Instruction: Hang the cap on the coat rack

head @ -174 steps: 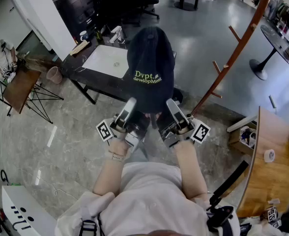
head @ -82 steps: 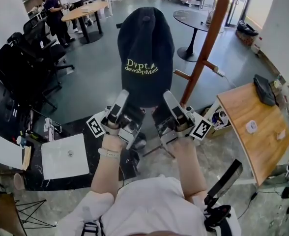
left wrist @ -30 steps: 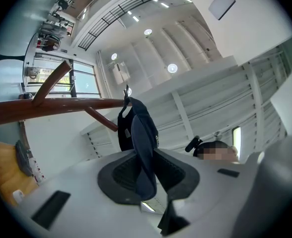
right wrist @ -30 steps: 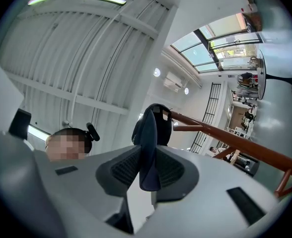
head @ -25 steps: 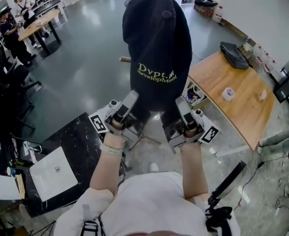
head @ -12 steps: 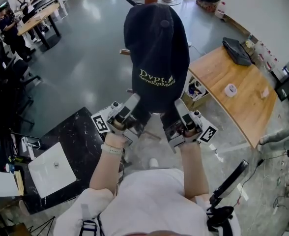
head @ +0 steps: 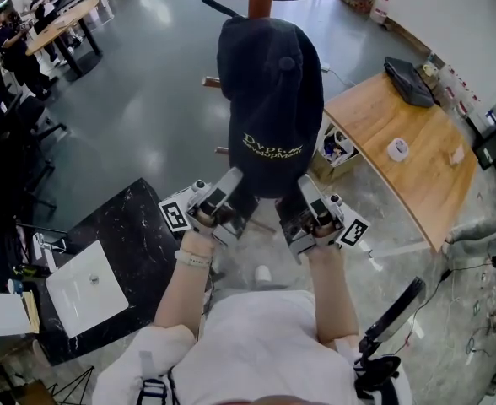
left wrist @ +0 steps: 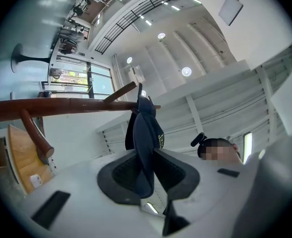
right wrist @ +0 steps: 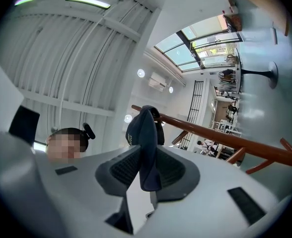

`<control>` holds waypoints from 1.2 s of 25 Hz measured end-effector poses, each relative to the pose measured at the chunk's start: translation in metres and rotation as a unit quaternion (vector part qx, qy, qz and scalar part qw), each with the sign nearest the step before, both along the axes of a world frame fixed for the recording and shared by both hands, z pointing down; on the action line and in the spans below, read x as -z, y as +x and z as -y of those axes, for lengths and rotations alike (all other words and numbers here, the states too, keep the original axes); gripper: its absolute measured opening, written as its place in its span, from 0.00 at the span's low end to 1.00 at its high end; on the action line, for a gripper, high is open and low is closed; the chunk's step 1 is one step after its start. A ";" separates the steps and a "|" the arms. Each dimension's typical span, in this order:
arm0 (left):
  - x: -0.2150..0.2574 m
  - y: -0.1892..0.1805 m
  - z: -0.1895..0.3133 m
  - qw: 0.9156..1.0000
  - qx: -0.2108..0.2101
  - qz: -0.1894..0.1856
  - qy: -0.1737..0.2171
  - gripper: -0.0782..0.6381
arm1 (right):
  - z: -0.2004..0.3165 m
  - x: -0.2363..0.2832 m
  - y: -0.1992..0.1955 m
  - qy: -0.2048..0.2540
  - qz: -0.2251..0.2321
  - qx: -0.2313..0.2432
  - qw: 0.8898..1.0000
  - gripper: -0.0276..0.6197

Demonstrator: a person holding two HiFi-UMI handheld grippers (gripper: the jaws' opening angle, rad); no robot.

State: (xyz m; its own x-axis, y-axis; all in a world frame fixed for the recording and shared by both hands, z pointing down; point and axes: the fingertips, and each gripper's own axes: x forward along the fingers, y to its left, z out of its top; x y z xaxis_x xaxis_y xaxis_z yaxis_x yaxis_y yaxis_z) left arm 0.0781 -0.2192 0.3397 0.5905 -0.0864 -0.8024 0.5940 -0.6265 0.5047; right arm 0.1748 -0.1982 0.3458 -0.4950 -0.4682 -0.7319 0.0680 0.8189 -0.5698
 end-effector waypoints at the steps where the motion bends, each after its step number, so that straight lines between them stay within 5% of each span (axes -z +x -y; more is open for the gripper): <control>1: -0.004 -0.001 0.001 1.000 0.000 0.001 -0.002 0.19 | 0.001 -0.004 -0.001 -0.003 0.000 0.000 1.000 0.15; 12: -0.045 0.002 0.003 1.000 0.001 0.017 -0.021 0.20 | 0.014 -0.044 0.006 -0.039 0.007 -0.011 0.999 0.16; 17: -0.057 0.006 0.001 0.999 0.023 0.033 0.002 0.21 | 0.017 -0.055 0.011 -0.049 0.001 -0.032 0.998 0.17; 30: -0.088 0.003 0.009 0.997 0.032 0.025 -0.062 0.24 | 0.024 -0.075 0.010 -0.064 0.015 -0.037 0.997 0.17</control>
